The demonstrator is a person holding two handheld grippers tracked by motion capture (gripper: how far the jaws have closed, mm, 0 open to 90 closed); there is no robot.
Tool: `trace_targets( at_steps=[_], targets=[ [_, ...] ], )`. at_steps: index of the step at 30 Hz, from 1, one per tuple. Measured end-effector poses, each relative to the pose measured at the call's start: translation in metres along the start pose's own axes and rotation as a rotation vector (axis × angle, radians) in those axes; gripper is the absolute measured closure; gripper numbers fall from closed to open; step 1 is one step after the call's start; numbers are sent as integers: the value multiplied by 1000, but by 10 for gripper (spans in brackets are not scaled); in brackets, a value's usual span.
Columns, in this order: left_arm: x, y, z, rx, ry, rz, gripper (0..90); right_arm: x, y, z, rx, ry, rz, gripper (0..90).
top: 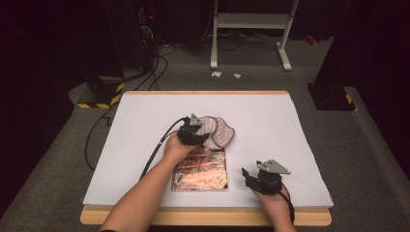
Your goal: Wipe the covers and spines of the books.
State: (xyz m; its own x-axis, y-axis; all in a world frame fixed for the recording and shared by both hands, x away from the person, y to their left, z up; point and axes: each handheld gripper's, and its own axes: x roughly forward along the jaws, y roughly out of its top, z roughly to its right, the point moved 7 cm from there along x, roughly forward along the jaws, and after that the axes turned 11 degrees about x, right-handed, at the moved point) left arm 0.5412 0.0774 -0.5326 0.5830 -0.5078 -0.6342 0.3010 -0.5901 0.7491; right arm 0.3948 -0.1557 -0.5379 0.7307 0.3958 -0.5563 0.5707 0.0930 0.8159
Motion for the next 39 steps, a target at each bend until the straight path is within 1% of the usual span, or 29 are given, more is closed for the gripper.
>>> trace_targets(
  at_steps=[6, 10, 12, 16, 20, 24, 26, 27, 29, 31, 34, 36, 37, 39],
  targets=[
    [-20, -20, -14, -2, 27, -9, 556, 0, 0, 0, -1, -6, -1, 348],
    [-32, -34, -25, -7, 42, -13, 556, 0, 0, 0, -1, -9, -3, 349],
    [-39, -41, -31, -17, 53, -16, 556, 0, 0, 0, -2, -10, -2, 349],
    [-50, -54, -42, -53, 80, -23, 556, 1, -1, 0, -3, -10, -4, 349],
    [-55, -60, -48, -68, 90, -26, 556, 3, -1, -1, 2, -9, -7, 349],
    [-53, -58, -48, -63, 93, -28, 556, 3, -1, -3, -6, -7, -10, 349],
    [-50, -55, -47, -66, 86, -30, 556, 3, -1, -3, -4, -6, -9, 349],
    [-48, -53, -46, -61, 85, -32, 556, 3, -1, -3, -6, -6, -8, 349],
    [-43, -48, -44, -51, 84, -33, 557, 1, -1, -2, 4, -7, -5, 349],
    [-38, -42, -40, -35, 82, -36, 557, 0, 0, -2, 2, -5, -1, 349],
    [-29, -33, -31, -15, 72, -33, 558, 0, -1, -2, 8, 0, -3, 349],
    [-24, -27, -26, -11, 63, -29, 558, 0, 0, -1, 7, 3, -1, 349],
    [-21, -24, -24, -3, 61, -28, 558, 0, 0, -1, 7, 5, 1, 349],
    [-15, -18, -18, 1, 52, -23, 558, 0, -1, -1, 22, 11, 0, 349]
  ],
)
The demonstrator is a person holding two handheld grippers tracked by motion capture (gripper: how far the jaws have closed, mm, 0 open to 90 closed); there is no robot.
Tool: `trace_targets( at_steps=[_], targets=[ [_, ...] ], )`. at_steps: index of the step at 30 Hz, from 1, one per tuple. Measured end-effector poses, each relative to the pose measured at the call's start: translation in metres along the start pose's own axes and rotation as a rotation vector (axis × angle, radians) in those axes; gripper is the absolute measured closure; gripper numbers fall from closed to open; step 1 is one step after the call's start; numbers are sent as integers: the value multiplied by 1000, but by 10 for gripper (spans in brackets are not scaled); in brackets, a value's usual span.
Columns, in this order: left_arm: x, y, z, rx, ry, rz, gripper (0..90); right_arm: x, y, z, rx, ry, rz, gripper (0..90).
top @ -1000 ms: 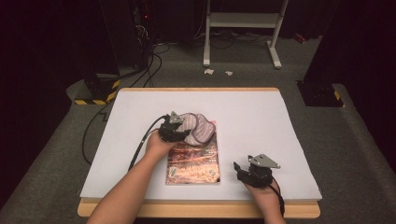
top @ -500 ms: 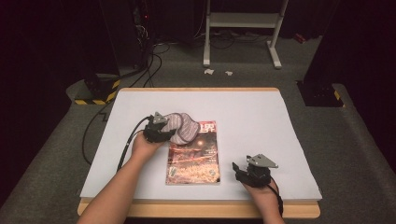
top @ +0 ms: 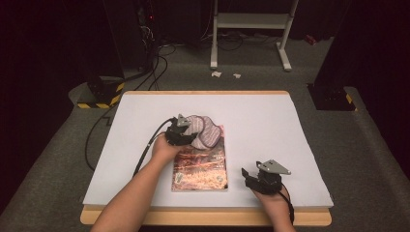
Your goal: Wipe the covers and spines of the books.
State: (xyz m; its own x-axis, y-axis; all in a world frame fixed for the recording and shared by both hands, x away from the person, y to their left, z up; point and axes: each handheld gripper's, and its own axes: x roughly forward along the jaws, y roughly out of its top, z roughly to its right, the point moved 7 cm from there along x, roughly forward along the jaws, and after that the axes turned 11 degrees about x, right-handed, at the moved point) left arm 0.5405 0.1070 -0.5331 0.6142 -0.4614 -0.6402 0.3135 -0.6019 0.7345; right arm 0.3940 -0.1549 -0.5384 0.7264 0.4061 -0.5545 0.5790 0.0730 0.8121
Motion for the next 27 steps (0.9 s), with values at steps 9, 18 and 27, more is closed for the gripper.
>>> trace_targets(
  at_steps=[9, 18, 27],
  targets=[
    [23, 28, 24, 26, -36, 18, 557, -1, 1, -1, 10, 21, 4, 349],
    [41, 52, 44, 47, -72, 34, 555, -3, 2, 0, 22, 28, 12, 349],
    [35, 41, 32, 22, -68, 29, 554, -2, 1, -1, 21, 27, 8, 349]
  ],
)
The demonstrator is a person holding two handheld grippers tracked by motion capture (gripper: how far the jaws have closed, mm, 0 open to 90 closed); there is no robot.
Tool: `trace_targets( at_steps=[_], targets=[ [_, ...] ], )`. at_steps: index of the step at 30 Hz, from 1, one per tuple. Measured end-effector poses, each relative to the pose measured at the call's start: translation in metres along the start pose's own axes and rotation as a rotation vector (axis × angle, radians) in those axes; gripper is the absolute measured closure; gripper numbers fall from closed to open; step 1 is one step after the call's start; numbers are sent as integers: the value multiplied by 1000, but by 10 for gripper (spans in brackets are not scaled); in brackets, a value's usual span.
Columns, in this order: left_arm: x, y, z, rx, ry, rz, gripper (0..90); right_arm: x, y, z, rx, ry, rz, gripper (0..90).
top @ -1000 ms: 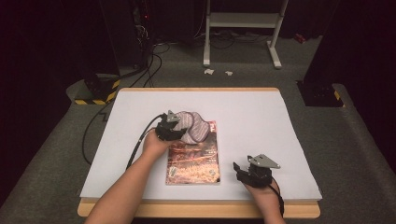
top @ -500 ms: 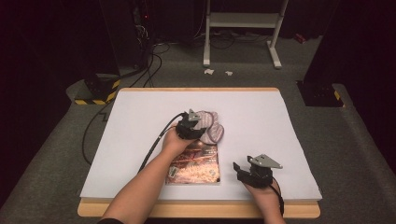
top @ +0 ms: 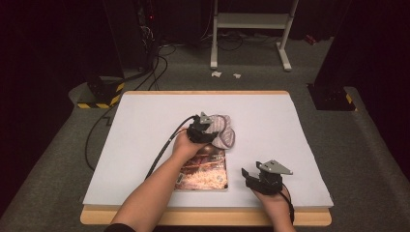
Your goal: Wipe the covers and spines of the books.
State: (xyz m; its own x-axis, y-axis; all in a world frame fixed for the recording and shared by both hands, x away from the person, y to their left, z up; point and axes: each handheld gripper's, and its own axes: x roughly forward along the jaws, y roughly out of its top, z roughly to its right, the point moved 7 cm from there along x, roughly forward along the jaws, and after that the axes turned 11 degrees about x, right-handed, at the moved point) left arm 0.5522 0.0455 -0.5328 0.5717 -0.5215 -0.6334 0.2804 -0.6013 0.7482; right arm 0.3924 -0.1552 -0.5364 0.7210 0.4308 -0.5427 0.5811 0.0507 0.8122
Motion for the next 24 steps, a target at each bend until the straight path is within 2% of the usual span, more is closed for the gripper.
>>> trace_targets(
  at_steps=[5, 9, 10, 18, 24],
  targets=[
    [-13, -16, -13, -25, 12, -3, 555, 1, -1, -2, -10, -2, -4, 349],
    [-24, -26, -19, -24, 30, -11, 554, 2, -1, -2, -12, -3, -8, 349],
    [-31, -34, -26, -32, 39, -14, 554, 2, -2, -3, -14, -4, -10, 349],
    [-59, -65, -49, -67, 91, -20, 555, 3, -2, -2, -18, -7, -14, 350],
    [-76, -85, -60, -107, 110, -17, 555, 3, -2, -2, -22, -11, -16, 349]
  ],
)
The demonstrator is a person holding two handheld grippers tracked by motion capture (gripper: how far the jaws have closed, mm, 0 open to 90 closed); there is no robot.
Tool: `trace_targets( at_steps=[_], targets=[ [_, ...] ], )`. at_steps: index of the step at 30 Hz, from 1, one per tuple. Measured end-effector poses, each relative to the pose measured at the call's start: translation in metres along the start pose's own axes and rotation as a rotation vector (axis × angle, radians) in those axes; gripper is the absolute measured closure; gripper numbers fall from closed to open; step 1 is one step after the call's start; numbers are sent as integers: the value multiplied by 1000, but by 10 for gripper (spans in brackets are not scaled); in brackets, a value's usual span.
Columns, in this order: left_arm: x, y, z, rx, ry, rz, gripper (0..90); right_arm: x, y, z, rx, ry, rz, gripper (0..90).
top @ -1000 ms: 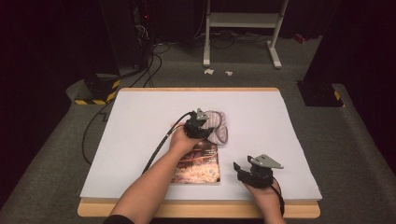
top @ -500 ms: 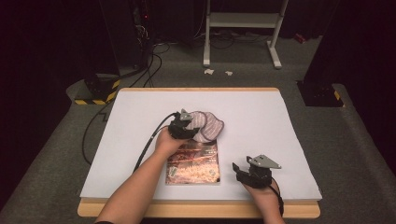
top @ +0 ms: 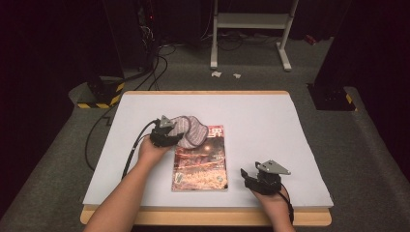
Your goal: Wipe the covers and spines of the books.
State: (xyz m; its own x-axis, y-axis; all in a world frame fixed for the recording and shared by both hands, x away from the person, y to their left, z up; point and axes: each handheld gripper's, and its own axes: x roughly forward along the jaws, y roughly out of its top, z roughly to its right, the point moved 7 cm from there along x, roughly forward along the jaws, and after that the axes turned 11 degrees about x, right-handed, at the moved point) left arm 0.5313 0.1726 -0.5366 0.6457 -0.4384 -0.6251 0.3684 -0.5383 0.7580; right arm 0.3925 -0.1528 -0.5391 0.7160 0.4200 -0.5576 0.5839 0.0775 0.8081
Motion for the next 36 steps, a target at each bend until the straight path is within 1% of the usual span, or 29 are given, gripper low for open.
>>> trace_targets(
  at_steps=[2, 3, 4, 5, 7, 9, 13, 16, 19, 21, 23, 26, 29, 30, 31, 33, 35, 36],
  targets=[
    [-4, -5, -4, -19, 1, 0, 556, 0, 0, 0, 0, -1, 0, 350],
    [-4, -5, -4, -19, 1, 0, 556, 1, 0, 0, -1, -1, 0, 349],
    [-8, -10, -6, -25, 7, -3, 557, 1, 0, 0, -7, -1, 0, 350],
    [-10, -11, -7, -21, 11, -6, 557, 1, 0, 0, -9, -2, -1, 350],
    [-13, -14, -9, -25, 20, -9, 557, 2, -1, 0, -5, -3, -5, 350],
    [-16, -16, -11, -34, 23, -8, 557, 2, 0, 0, -7, -5, -5, 350],
    [-23, -16, -14, -32, 35, 7, 558, 2, -1, -1, -3, -7, -6, 350],
    [-32, -16, -17, -29, 47, 20, 559, 3, -1, 0, -3, -7, -6, 353],
    [-43, -20, -22, -34, 66, 19, 559, 3, -1, 0, -4, -4, -6, 363],
    [-50, -25, -24, -46, 79, 18, 558, 2, 0, -1, -5, -1, -6, 367],
    [-57, -32, -27, -42, 103, 5, 559, 2, -1, -1, -4, 1, -8, 369],
    [-69, -44, -33, -53, 134, -9, 558, 2, 0, -1, -2, 1, -8, 369],
    [-83, -55, -39, -81, 160, -13, 557, 3, 0, -1, -3, 1, -7, 369],
    [-87, -58, -40, -91, 165, -16, 556, 3, 0, -1, -5, 1, -6, 369],
    [-92, -60, -40, -98, 172, -2, 556, 3, 0, -2, -7, 1, -7, 369],
    [-99, -67, -39, -105, 185, 0, 556, 3, -1, -2, -4, 0, -10, 369],
    [-102, -72, -38, -118, 197, 0, 555, 3, -1, -2, -4, -1, -10, 369],
    [-102, -76, -38, -126, 193, 0, 555, 3, -1, -2, -4, -2, -9, 369]
  ],
)
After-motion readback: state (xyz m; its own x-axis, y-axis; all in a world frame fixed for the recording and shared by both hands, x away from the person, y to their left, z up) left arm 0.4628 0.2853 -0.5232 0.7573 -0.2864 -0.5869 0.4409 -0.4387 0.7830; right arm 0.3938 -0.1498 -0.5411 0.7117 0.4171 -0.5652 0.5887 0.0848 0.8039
